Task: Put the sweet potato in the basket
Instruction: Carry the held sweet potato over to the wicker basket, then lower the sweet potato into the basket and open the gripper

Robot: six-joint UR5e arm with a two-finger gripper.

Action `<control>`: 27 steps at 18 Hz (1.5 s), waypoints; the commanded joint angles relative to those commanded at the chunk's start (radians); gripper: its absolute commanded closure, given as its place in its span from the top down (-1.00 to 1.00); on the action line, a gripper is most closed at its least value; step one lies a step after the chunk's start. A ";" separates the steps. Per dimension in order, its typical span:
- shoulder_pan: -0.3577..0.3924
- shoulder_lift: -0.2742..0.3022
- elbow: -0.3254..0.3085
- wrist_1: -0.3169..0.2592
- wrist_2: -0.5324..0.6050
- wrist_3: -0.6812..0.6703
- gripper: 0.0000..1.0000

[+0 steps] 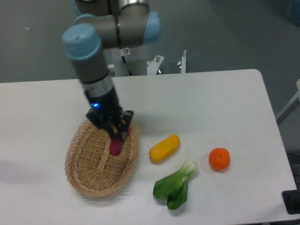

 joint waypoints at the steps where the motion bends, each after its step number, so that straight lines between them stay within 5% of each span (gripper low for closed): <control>1: -0.006 -0.014 0.001 -0.002 0.003 0.005 -0.59; 11: -0.025 -0.106 0.003 -0.003 0.005 0.072 -0.51; 12: -0.026 -0.108 0.005 -0.003 0.005 0.071 -0.36; 14: -0.026 -0.104 0.008 -0.002 0.009 0.072 0.75; 15: -0.026 -0.100 0.014 0.000 0.009 0.071 1.00; 20: -0.003 -0.068 0.060 -0.008 0.011 0.058 1.00; 27: 0.147 -0.046 0.182 -0.018 -0.003 0.145 1.00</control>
